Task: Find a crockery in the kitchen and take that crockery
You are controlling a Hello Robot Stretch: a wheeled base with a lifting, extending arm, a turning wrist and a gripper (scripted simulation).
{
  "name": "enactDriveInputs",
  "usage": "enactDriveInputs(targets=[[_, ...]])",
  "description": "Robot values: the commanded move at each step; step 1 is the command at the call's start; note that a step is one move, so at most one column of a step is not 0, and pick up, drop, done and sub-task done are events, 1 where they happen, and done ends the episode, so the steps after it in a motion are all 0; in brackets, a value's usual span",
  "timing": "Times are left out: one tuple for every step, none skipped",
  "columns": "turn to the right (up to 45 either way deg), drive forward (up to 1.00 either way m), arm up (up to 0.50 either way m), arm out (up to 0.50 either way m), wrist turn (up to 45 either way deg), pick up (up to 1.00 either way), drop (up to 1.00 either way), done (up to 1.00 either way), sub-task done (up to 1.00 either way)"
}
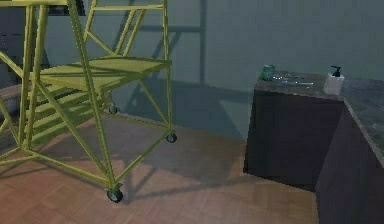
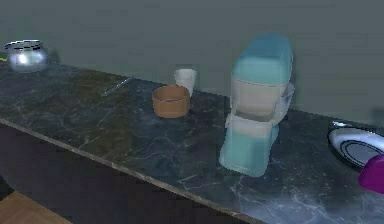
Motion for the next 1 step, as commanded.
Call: enactDriveInputs(targets=[[0.0,0.0,0.38,0.0,0.0,0.0,0.0,0.0,0.0]])
